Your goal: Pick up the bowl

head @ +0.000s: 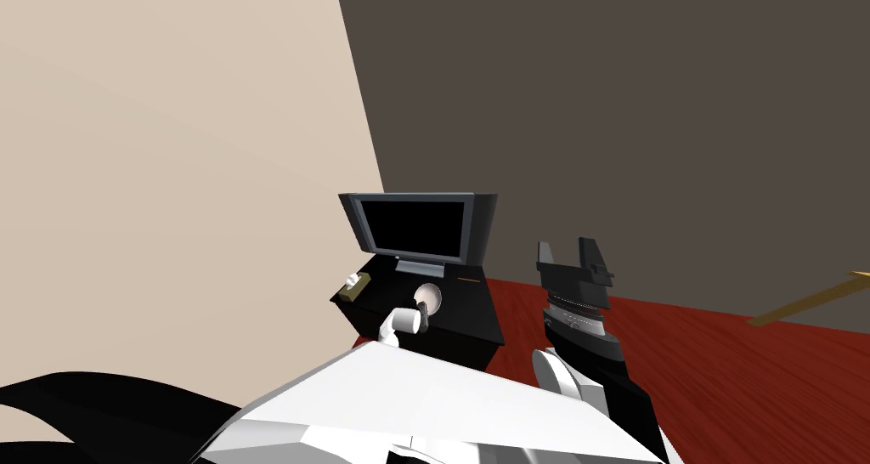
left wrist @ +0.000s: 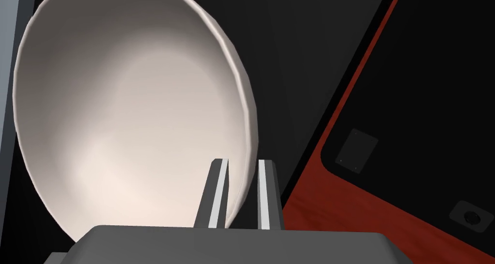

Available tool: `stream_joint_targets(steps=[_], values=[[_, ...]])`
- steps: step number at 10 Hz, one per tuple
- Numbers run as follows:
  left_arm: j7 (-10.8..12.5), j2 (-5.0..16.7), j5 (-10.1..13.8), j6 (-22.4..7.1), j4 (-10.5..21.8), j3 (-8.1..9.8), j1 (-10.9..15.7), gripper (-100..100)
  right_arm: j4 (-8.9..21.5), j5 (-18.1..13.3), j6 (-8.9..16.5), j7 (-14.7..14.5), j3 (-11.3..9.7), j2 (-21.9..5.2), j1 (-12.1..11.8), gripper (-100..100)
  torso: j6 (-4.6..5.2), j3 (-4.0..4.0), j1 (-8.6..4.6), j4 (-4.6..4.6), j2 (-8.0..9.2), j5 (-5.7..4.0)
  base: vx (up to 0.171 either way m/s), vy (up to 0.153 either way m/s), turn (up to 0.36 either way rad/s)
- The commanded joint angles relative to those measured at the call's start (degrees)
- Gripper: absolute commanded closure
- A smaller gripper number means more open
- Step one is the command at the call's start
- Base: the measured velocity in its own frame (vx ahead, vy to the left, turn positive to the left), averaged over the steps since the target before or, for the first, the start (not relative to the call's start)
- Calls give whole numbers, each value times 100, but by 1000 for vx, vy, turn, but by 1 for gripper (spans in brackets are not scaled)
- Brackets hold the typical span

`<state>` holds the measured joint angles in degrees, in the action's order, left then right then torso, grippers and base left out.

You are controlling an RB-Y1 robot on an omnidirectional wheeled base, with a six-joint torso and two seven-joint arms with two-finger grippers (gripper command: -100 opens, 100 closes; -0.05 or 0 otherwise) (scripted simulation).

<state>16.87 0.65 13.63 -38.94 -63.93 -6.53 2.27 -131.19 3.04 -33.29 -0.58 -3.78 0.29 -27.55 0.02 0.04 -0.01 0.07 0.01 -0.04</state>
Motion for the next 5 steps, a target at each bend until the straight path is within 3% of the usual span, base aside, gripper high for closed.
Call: stream_joint_targets(steps=[1, 3, 4, 5], values=[[37, 43, 9, -173, -194, -14, -22, 100, 0, 0, 0, 0, 0, 0, 0, 0, 0, 0, 0, 0, 0, 0, -7, -9, 26], [80, 87, 15, -338, -376, -35, -33, 100, 0, 0, 0, 0, 0, 0, 0, 0, 0, 1, 2, 1, 1, 0, -7, -7, 24], [52, 88, 35, -272, -311, -28, -31, 100, 0, 0, 0, 0, 0, 0, 0, 0, 0, 2, 2, 1, 3, 0, 0, 0, 0], [57, 89, 34, -288, -323, -29, -32, 0, 0, 0, 0, 0, 0, 0, 0, 0, 1, 2, 3, 1, 2, 1, 0, 0, 0]])
